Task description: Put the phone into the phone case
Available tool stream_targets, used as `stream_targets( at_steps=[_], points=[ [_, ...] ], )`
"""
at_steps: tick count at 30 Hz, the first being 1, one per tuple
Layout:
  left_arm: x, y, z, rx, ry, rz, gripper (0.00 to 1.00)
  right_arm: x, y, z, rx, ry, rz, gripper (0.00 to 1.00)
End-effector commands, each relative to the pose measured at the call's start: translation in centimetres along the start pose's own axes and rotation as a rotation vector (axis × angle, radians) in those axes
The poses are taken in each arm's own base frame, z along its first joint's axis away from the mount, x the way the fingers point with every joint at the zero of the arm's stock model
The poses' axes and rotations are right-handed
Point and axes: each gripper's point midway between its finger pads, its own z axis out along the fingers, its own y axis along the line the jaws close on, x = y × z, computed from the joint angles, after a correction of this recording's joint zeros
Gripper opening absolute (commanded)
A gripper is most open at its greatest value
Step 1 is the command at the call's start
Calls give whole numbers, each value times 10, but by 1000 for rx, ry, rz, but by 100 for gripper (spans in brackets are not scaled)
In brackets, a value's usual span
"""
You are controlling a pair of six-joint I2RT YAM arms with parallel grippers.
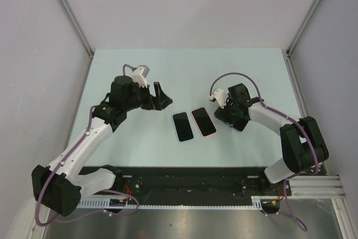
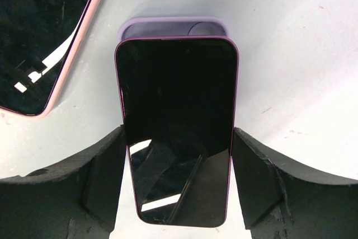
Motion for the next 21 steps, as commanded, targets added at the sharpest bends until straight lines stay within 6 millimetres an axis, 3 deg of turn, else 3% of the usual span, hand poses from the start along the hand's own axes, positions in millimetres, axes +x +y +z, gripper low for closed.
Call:
stream_targets(
  at_steps=[1, 8, 21],
  points=[
    [-10, 4, -3, -27, -43, -17, 100, -35, -29, -17, 110, -76, -7, 49],
    [-9, 2, -4, -10, -34, -15, 100, -29, -39, -13, 139, -36, -14, 48],
    [-12, 2, -7, -17, -50, 1, 100, -19, -30, -1, 61, -19, -26, 52]
  ],
)
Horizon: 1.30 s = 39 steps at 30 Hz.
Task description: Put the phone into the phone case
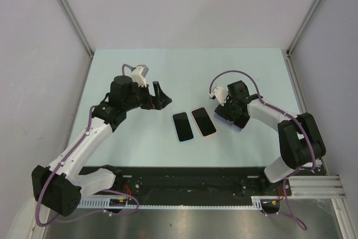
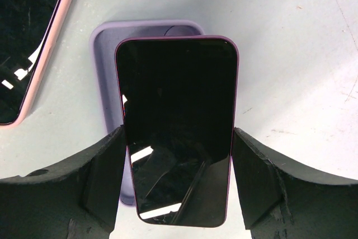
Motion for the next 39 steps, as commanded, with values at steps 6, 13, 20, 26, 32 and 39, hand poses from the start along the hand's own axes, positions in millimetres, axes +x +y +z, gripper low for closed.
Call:
stream_targets(
  at_steps=[6, 13, 20, 26, 32, 39],
  points=[
    [-10, -3, -9, 2, -45, 7, 100, -18, -5, 5, -11, -48, -28, 56],
    [-15, -3, -12, -8, -65, 22, 100, -21, 1, 12, -24, -51, -26, 65],
    [-15, -6, -15, 7, -65, 39, 100, -33, 2, 10, -35, -89, -17, 80],
    [-15, -6, -17, 11, -69, 60, 100, -37, -5, -1, -2, -94, 18, 91],
    [-12, -4, -13, 5, -49, 53, 100, -46, -33, -22, 35, -182, 222, 92],
    [-12, -13, -14, 56, -49, 66, 100, -11, -79, -29, 116, -113, 569, 88]
  ],
)
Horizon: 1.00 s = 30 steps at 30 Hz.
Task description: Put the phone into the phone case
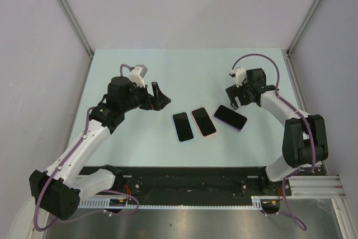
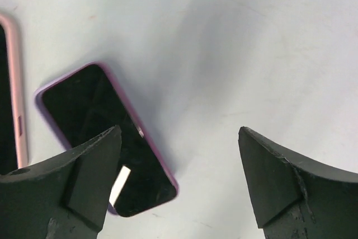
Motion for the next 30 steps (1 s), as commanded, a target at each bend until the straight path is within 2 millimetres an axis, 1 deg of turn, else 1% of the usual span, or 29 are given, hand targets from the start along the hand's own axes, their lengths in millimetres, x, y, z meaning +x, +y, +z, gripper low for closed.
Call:
stream_targets(
  at_steps=[1, 2, 4, 5, 6, 7, 8, 9, 10, 11, 12, 13, 14, 15, 16, 17, 18, 19, 20, 21, 22, 23, 24, 25, 26, 27, 28, 29, 30],
  points=[
    [-6, -10, -3, 58, -18, 22, 100, -8, -30, -4, 74, 20, 234, 87],
    [-5, -12, -1, 64, -8, 13, 100, 3, -35, -4, 80, 62, 289, 83],
    [-6, -19, 1, 87, -1, 1, 96, 14, -36, 4, 98, 108, 389, 79],
    [-4, -20, 4, 87, 9, -4, 94, 21, -39, 5, 123, 132, 420, 74],
    [-1, -30, 6, 107, 18, -3, 90, 25, -43, 6, 154, 144, 455, 71],
    [-1, -34, 8, 106, 21, -2, 88, 30, -49, 7, 186, 158, 480, 68],
    [5, -44, 11, 129, 43, 3, 87, 35, -53, 8, 217, 168, 537, 61],
    [9, -49, 16, 137, 63, -11, 85, 39, -57, 9, 230, 175, 572, 58],
    [12, -56, 20, 150, 73, -14, 84, 41, -56, 10, 218, 178, 596, 56],
    [19, -69, 24, 183, 93, -10, 84, 47, -55, 11, 221, 202, 633, 54],
    [27, -74, 31, 198, 119, -38, 83, 52, -53, 11, 221, 220, 649, 54],
    [25, -84, 35, 233, 99, -39, 83, 56, -51, 11, 225, 239, 653, 54],
    [28, -92, 38, 255, 104, -42, 84, 63, -46, 11, 217, 274, 655, 55],
    [38, -102, 46, 266, 129, -45, 83, 67, -42, 13, 214, 295, 663, 55],
    [40, -106, 51, 271, 130, -37, 83, 67, -36, 13, 206, 307, 657, 54],
    [47, -114, 56, 276, 149, -23, 84, 71, -32, 13, 206, 330, 662, 54],
    [44, -118, 61, 270, 144, -15, 83, 72, -28, 13, 206, 338, 673, 54],
    [56, -116, 75, 254, 184, -17, 83, 72, -21, 13, 199, 351, 670, 54],
    [60, -121, 80, 266, 198, -15, 82, 75, -17, 11, 194, 371, 669, 55],
    [57, -129, 85, 291, 190, -20, 80, 78, -16, 7, 208, 386, 660, 56],
    [67, -126, 98, 281, 215, -28, 78, 80, -14, 4, 217, 399, 662, 57],
    [71, -129, 103, 285, 221, -28, 77, 83, -10, 0, 217, 418, 659, 56],
    [70, -131, 111, 278, 217, -32, 75, 78, -6, -4, 202, 401, 662, 56],
    [79, -126, 122, 257, 244, -40, 74, 79, -1, -5, 189, 397, 674, 56],
    [85, -124, 129, 247, 259, -43, 73, 80, 3, -8, 177, 394, 682, 56],
    [82, -126, 135, 247, 258, -54, 72, 80, 6, -9, 173, 388, 697, 56],
    [86, -128, 140, 253, 273, -59, 71, 84, 9, -12, 176, 385, 708, 55],
    [99, -123, 151, 239, 311, -68, 69, 83, 16, -12, 146, 383, 715, 55],
    [96, -127, 155, 247, 309, -69, 69, 82, 23, -12, 114, 379, 718, 55]
  ],
)
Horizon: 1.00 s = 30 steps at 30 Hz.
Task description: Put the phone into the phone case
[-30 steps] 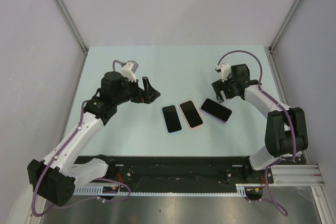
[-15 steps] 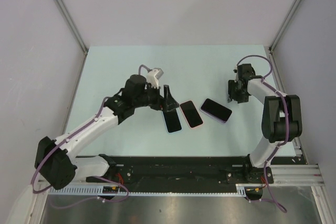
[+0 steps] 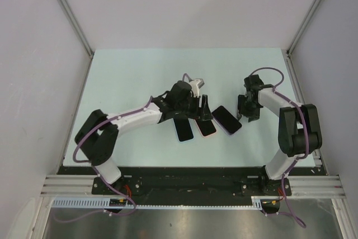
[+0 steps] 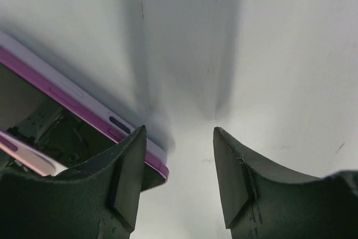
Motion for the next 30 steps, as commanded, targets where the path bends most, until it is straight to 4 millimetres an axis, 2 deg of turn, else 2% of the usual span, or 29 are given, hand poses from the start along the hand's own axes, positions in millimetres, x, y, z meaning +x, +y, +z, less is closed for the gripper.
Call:
stream_targets(
  at_steps=[1, 2, 3, 5, 8, 11, 12, 14, 15, 16, 22, 25, 30],
  points=[
    [-21, -15, 25, 41, -31, -19, 68, 20, 17, -16, -84, 9, 38, 55],
    [-15, -12, 34, 37, -6, -23, 68, 24, 20, -15, -101, 11, 48, 54],
    [-17, -14, 38, 42, -5, -21, 68, 30, 26, -15, -120, 18, 42, 53],
    [-15, -15, 45, 42, 2, -16, 68, 41, 21, -13, -89, 27, 53, 54],
    [-14, -13, 60, 30, 10, -9, 67, 45, 16, -15, -101, 13, 98, 53],
    [-17, -2, 75, -25, 12, -19, 67, 35, 5, -21, -104, -37, 161, 52],
    [-23, -2, 77, -39, 5, -21, 67, 31, 0, -26, -101, -68, 178, 52],
    [-19, 10, 86, -83, 16, -30, 67, 22, -10, -34, -89, -114, 208, 53],
    [-30, 12, 89, -111, -11, -26, 67, 19, -12, -40, -90, -144, 216, 53],
    [-26, 19, 96, -137, 0, -28, 67, 14, -15, -45, -94, -172, 232, 53],
    [-40, 39, 109, -252, -23, -34, 71, 1, -14, -72, -130, -287, 247, 54],
    [-39, 45, 115, -287, -14, -40, 74, -3, -14, -79, -152, -326, 255, 55],
    [-31, 52, 125, -294, 10, -61, 75, -2, 1, -77, -241, -333, 274, 58]
  ],
)
